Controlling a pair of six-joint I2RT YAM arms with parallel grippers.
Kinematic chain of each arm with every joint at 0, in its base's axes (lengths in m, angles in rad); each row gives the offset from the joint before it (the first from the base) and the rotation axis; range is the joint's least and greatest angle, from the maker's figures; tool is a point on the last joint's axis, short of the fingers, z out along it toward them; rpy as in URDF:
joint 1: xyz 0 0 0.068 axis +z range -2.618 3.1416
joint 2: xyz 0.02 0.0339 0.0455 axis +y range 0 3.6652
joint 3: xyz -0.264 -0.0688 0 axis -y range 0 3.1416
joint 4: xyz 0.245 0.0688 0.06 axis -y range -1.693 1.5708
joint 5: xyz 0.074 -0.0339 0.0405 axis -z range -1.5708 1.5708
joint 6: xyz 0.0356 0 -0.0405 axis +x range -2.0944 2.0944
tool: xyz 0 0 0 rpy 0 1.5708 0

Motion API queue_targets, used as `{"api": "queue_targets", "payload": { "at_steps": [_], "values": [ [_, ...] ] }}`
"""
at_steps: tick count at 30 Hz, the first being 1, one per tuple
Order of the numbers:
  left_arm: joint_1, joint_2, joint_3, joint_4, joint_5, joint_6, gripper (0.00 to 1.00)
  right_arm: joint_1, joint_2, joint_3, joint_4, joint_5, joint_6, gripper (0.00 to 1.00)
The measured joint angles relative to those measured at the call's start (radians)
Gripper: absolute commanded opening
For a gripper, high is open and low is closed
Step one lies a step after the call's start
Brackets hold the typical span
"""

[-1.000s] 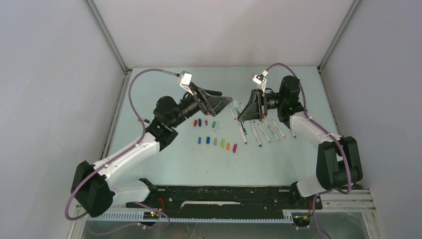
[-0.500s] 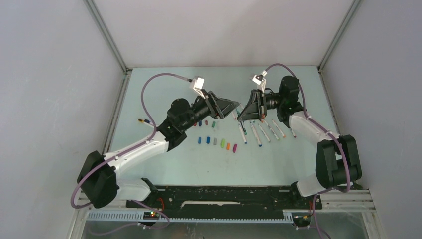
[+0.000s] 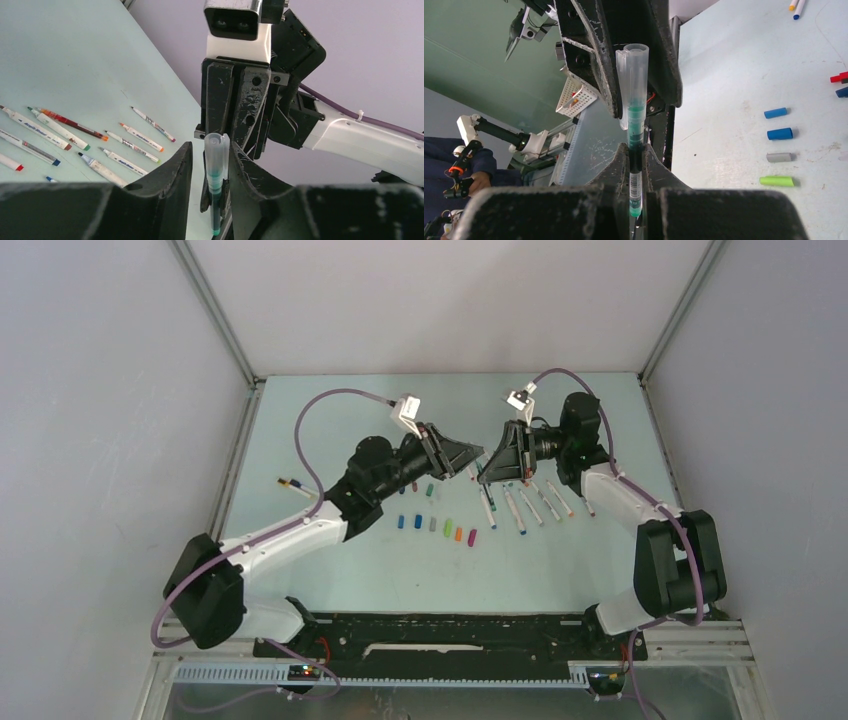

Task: Open the pen caps
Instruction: Open the pen cap from the pen.

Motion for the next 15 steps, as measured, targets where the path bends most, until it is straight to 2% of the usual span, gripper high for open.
{"api": "queue_targets", "payload": {
  "at_steps": [4,15],
  "values": [
    [-0.002,0.006,0.011,0.004,0.013,-0.006,0.02,0.000,0.002,0.000,-0.004,0.004,-0.003,0.00],
    [0.033,-0.016,0.027,-0.068,-0.005,0.022,0.00,0.010,0.033,0.018,-0.015,0.041,-0.041,0.00]
  ]
}}
